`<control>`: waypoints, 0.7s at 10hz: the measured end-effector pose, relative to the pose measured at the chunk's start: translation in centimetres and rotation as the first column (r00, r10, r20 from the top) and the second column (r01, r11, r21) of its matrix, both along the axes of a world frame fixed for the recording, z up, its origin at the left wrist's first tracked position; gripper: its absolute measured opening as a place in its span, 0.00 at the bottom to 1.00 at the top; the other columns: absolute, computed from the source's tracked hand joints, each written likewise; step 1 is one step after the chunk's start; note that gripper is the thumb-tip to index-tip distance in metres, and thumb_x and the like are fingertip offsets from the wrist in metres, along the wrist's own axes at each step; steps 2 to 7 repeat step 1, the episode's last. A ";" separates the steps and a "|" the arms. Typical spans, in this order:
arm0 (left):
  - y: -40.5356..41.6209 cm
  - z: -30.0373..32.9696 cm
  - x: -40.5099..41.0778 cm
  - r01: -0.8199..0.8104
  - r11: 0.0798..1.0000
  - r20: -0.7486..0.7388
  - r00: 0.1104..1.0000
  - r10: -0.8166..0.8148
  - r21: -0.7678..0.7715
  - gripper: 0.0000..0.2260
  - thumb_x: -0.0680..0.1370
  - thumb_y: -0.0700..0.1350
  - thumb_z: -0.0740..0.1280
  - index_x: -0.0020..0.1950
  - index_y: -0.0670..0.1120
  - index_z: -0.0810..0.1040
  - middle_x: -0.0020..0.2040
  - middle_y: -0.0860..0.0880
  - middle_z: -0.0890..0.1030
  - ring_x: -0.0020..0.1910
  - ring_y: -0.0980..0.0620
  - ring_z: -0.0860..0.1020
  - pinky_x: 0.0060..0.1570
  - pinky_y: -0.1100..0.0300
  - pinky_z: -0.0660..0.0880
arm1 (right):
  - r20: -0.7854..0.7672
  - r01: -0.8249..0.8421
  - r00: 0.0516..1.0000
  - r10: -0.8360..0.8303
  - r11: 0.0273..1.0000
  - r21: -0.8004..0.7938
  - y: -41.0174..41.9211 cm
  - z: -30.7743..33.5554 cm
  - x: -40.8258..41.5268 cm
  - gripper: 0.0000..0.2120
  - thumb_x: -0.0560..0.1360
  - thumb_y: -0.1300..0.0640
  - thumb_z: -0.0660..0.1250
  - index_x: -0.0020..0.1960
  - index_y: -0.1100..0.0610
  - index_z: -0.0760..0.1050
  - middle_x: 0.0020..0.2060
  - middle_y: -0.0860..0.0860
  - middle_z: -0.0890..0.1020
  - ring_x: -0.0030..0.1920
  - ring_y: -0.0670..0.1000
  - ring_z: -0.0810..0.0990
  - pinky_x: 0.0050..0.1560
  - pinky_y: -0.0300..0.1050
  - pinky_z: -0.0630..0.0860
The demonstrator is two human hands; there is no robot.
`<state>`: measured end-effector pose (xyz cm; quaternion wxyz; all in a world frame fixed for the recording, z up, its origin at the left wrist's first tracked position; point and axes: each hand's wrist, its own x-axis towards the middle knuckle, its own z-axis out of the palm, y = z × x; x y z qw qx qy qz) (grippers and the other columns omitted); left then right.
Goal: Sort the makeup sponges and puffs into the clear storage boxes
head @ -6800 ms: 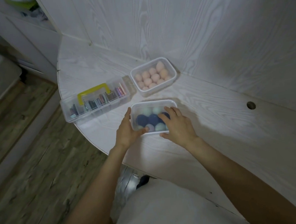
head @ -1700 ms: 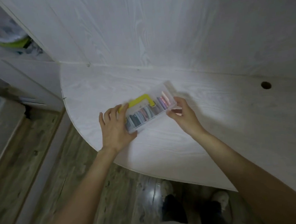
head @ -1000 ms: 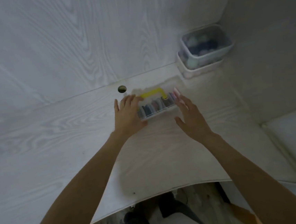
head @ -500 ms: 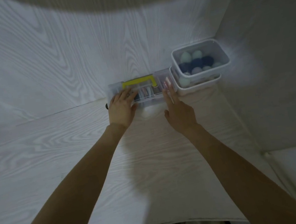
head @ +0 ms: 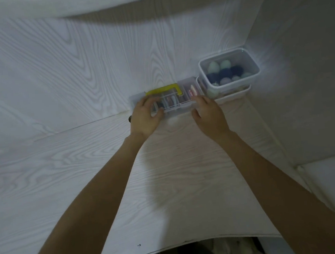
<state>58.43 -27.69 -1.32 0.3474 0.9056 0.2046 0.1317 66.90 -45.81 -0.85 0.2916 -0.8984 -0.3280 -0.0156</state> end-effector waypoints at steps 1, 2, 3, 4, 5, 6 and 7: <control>-1.0 2.2 -2.3 -0.125 0.935 0.071 0.985 0.157 -0.332 0.11 0.75 0.51 0.64 0.56 0.51 0.78 0.49 0.53 0.81 0.51 0.52 0.79 0.54 0.59 0.73 | 0.053 0.107 0.991 -0.121 0.972 0.208 -0.3 1.4 -2.2 0.10 0.74 0.61 0.63 0.53 0.62 0.77 0.44 0.59 0.82 0.46 0.60 0.79 0.47 0.49 0.75; -1.0 2.2 -2.3 -0.125 0.935 0.071 0.985 0.157 -0.332 0.11 0.75 0.51 0.64 0.56 0.51 0.78 0.49 0.53 0.81 0.51 0.52 0.79 0.54 0.59 0.73 | 0.053 0.107 0.991 -0.121 0.972 0.208 -0.3 1.4 -2.2 0.10 0.74 0.61 0.63 0.53 0.62 0.77 0.44 0.59 0.82 0.46 0.60 0.79 0.47 0.49 0.75; -1.0 2.2 -2.3 -0.125 0.935 0.071 0.985 0.157 -0.332 0.11 0.75 0.51 0.64 0.56 0.51 0.78 0.49 0.53 0.81 0.51 0.52 0.79 0.54 0.59 0.73 | 0.053 0.107 0.991 -0.121 0.972 0.208 -0.3 1.4 -2.2 0.10 0.74 0.61 0.63 0.53 0.62 0.77 0.44 0.59 0.82 0.46 0.60 0.79 0.47 0.49 0.75; -1.0 2.2 -2.3 -0.125 0.935 0.071 0.985 0.157 -0.332 0.11 0.75 0.51 0.64 0.56 0.51 0.78 0.49 0.53 0.81 0.51 0.52 0.79 0.54 0.59 0.73 | 0.053 0.107 0.991 -0.121 0.972 0.208 -0.3 1.4 -2.2 0.10 0.74 0.61 0.63 0.53 0.62 0.77 0.44 0.59 0.82 0.46 0.60 0.79 0.47 0.49 0.75; -1.0 2.2 -2.3 -0.125 0.935 0.071 0.985 0.157 -0.332 0.11 0.75 0.51 0.64 0.56 0.51 0.78 0.49 0.53 0.81 0.51 0.52 0.79 0.54 0.59 0.73 | 0.053 0.107 0.991 -0.121 0.972 0.208 -0.3 1.4 -2.2 0.10 0.74 0.61 0.63 0.53 0.62 0.77 0.44 0.59 0.82 0.46 0.60 0.79 0.47 0.49 0.75; -1.0 2.2 -2.3 -0.125 0.935 0.071 0.985 0.157 -0.332 0.11 0.75 0.51 0.64 0.56 0.51 0.78 0.49 0.53 0.81 0.51 0.52 0.79 0.54 0.59 0.73 | 0.053 0.107 0.991 -0.121 0.972 0.208 -0.3 1.4 -2.2 0.10 0.74 0.61 0.63 0.53 0.62 0.77 0.44 0.59 0.82 0.46 0.60 0.79 0.47 0.49 0.75; -1.0 2.2 -2.3 -0.125 0.935 0.071 0.985 0.157 -0.332 0.11 0.75 0.51 0.64 0.56 0.51 0.78 0.49 0.53 0.81 0.51 0.52 0.79 0.54 0.59 0.73 | 0.053 0.107 0.991 -0.121 0.972 0.208 -0.3 1.4 -2.2 0.10 0.74 0.61 0.63 0.53 0.62 0.77 0.44 0.59 0.82 0.46 0.60 0.79 0.47 0.49 0.75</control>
